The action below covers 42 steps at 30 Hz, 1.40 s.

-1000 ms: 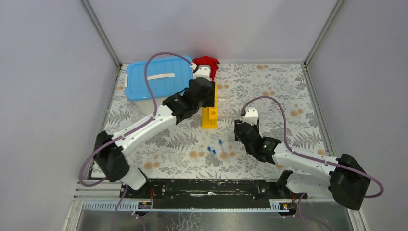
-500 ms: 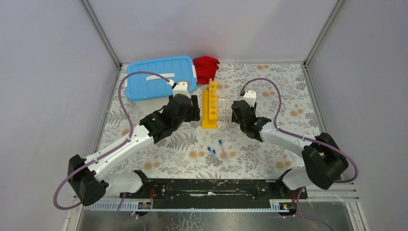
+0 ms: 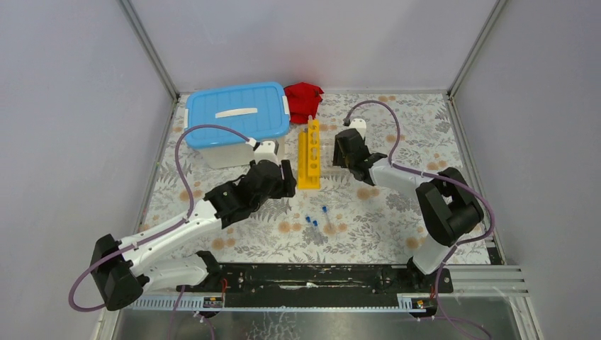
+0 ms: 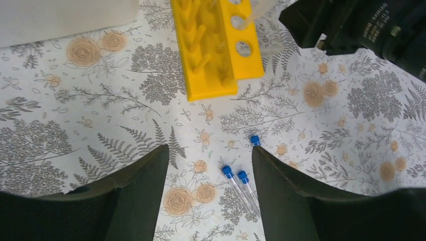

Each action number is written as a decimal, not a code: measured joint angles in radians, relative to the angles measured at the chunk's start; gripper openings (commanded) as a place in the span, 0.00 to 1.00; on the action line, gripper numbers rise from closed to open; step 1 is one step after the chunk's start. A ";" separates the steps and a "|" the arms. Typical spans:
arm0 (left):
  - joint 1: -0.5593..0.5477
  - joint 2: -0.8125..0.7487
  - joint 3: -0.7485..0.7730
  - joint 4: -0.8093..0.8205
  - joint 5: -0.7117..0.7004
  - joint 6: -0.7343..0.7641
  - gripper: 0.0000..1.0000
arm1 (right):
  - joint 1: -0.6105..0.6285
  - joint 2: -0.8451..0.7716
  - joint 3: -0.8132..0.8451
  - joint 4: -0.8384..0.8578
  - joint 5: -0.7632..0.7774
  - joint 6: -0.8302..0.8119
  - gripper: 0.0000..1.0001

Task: Organize the chemistry lab equipment
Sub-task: Move the test tube rack to the center of the board.

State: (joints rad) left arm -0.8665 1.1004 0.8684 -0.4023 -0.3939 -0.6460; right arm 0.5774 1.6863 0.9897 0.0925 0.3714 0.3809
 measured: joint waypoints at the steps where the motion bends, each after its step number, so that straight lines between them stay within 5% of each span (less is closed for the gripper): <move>1: -0.010 -0.001 -0.005 0.005 -0.001 -0.006 0.68 | -0.004 0.011 0.008 0.000 -0.006 -0.001 0.53; 19: -0.094 0.028 -0.075 0.068 -0.010 -0.061 0.66 | -0.055 0.108 0.016 0.018 -0.074 -0.005 0.47; 24: -0.103 0.043 -0.080 0.075 -0.010 -0.064 0.66 | -0.061 0.116 0.019 0.029 -0.095 -0.003 0.28; 42: -0.127 0.049 -0.112 0.082 -0.013 -0.078 0.65 | -0.068 0.113 0.017 0.024 -0.104 0.053 0.06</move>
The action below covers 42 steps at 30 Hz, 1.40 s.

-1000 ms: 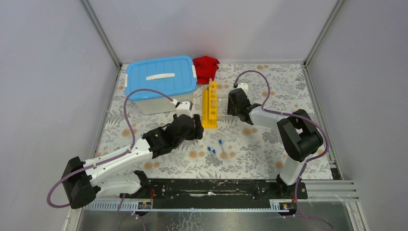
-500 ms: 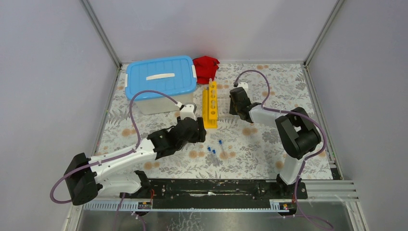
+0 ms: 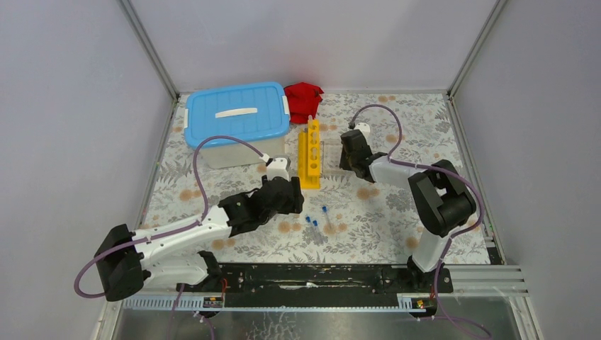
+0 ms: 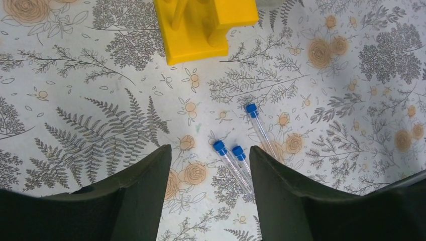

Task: Organize the chemistry lab equipment
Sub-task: Move the test tube rack to the center of the board.

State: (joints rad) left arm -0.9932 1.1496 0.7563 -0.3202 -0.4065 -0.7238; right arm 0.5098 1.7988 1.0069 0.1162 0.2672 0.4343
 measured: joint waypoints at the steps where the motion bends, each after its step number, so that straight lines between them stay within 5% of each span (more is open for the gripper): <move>1: -0.002 0.000 -0.002 0.000 0.001 0.000 0.65 | -0.001 -0.009 -0.010 -0.002 0.005 0.011 0.04; 13: -0.027 0.007 -0.034 0.000 0.009 -0.011 0.65 | -0.003 -0.184 -0.183 -0.069 0.072 0.170 0.00; 28: -0.093 0.117 -0.049 0.000 0.019 -0.073 0.65 | 0.001 -0.402 -0.387 -0.142 0.143 0.555 0.00; 42: -0.113 0.206 -0.049 0.030 0.018 -0.115 0.65 | 0.058 -0.409 -0.402 -0.164 0.205 0.673 0.39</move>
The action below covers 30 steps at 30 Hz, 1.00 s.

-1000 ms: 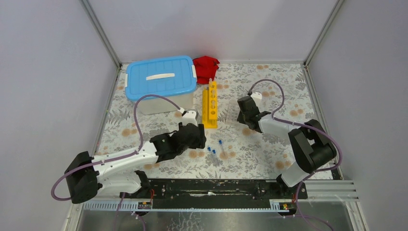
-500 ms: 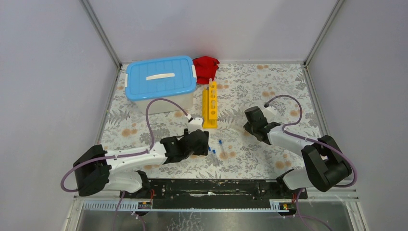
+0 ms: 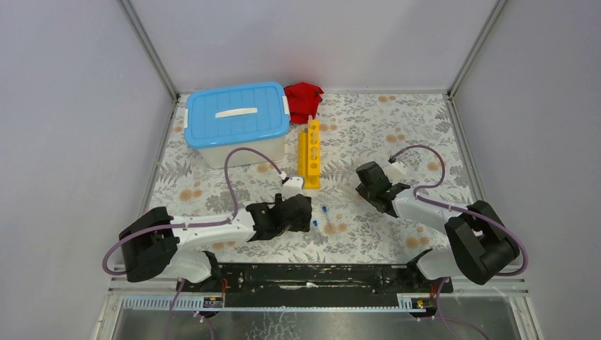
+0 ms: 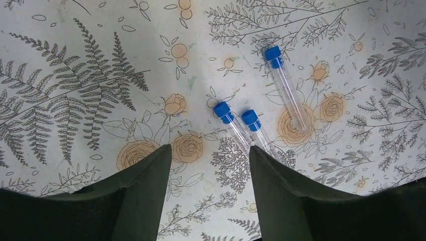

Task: Organize the chemistry lab equipment
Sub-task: Move the test tube rack to the center of the board.

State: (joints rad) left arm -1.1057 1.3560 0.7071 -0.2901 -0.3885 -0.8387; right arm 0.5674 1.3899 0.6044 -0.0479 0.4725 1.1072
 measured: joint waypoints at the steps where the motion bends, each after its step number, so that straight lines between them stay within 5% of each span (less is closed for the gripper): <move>1: 0.000 0.006 0.000 0.004 0.000 -0.002 0.65 | 0.003 -0.006 -0.006 0.000 0.000 -0.005 0.41; 6: 0.000 0.036 0.000 0.018 0.000 -0.008 0.65 | 0.019 -0.060 -0.029 -0.028 0.000 -0.057 0.48; 30: 0.000 0.174 0.058 0.051 -0.023 -0.089 0.62 | 0.116 -0.303 -0.074 -0.085 0.042 -0.275 0.47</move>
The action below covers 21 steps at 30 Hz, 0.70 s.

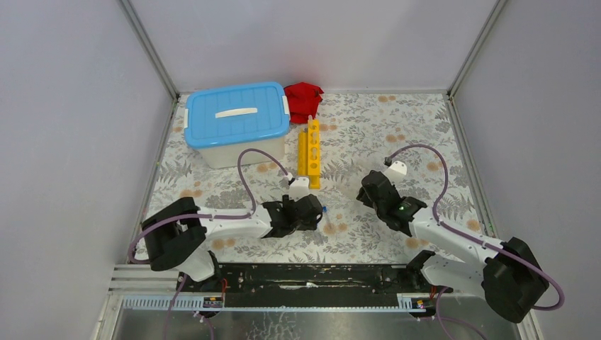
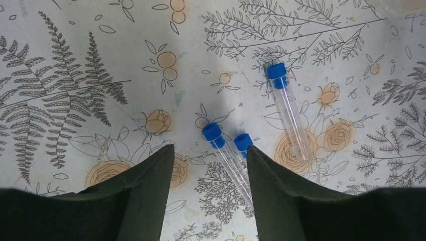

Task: Organize the chemistry lab equipment
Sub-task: Move the test tube rack to the center of the board, then pick up the test tube at the center of the board.

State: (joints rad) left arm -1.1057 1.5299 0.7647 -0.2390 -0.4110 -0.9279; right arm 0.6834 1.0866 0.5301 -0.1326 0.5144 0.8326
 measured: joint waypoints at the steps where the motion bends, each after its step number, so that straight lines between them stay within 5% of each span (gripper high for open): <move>1: 0.000 0.005 0.002 -0.001 0.000 -0.002 0.62 | 0.004 -0.011 -0.004 -0.006 0.000 -0.005 0.47; 21: 0.000 0.084 0.059 -0.030 -0.043 -0.050 0.57 | 0.066 -0.111 -0.024 -0.054 0.019 -0.053 0.47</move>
State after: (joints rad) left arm -1.1057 1.6135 0.8234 -0.2691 -0.4538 -0.9775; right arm 0.7494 0.9752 0.5056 -0.1867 0.5339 0.7792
